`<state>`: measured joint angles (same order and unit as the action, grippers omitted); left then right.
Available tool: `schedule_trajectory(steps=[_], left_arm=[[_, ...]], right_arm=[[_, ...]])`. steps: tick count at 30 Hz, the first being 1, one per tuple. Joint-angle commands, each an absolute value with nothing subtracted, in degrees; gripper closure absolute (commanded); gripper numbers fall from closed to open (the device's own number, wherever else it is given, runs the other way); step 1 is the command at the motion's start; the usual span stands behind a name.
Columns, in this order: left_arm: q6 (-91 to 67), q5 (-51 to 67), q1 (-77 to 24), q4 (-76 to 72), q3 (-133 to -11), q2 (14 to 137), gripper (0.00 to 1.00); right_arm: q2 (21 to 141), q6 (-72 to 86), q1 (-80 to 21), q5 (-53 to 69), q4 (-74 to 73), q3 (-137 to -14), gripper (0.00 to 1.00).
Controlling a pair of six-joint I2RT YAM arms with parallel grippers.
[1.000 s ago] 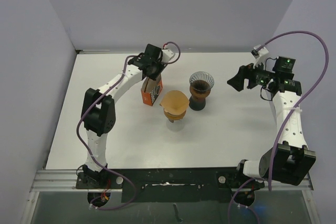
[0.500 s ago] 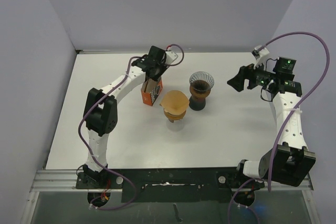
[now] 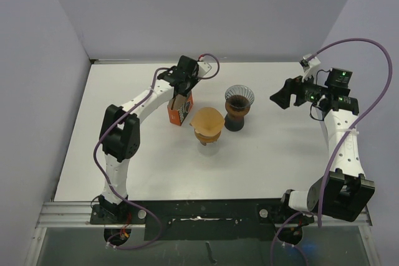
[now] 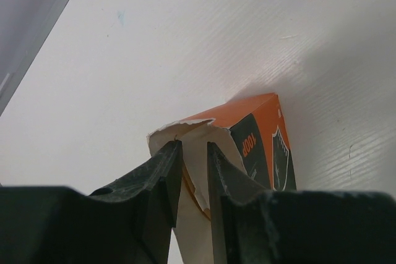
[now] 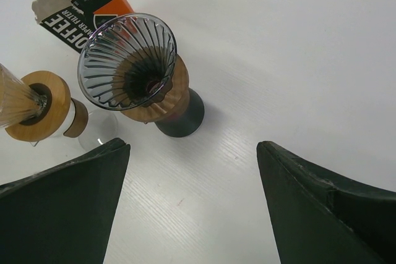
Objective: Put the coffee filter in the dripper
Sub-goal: Pick up the coffee filter from the coffee filter holder.
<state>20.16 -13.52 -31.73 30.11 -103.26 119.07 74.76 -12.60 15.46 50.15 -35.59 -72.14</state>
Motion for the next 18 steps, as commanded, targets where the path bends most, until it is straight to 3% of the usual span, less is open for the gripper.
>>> schedule_trajectory(steps=[1,18], left_arm=[[21.0,-15.3,-31.9,26.7,-103.3,118.2,0.78],[21.2,-14.7,-32.3,27.2,-102.9,119.1,0.83]], right_arm=[[73.2,-12.1,15.9,51.8,-32.6,-72.0,0.13],[72.9,-11.9,16.2,52.1,-32.3,-71.6,0.12]])
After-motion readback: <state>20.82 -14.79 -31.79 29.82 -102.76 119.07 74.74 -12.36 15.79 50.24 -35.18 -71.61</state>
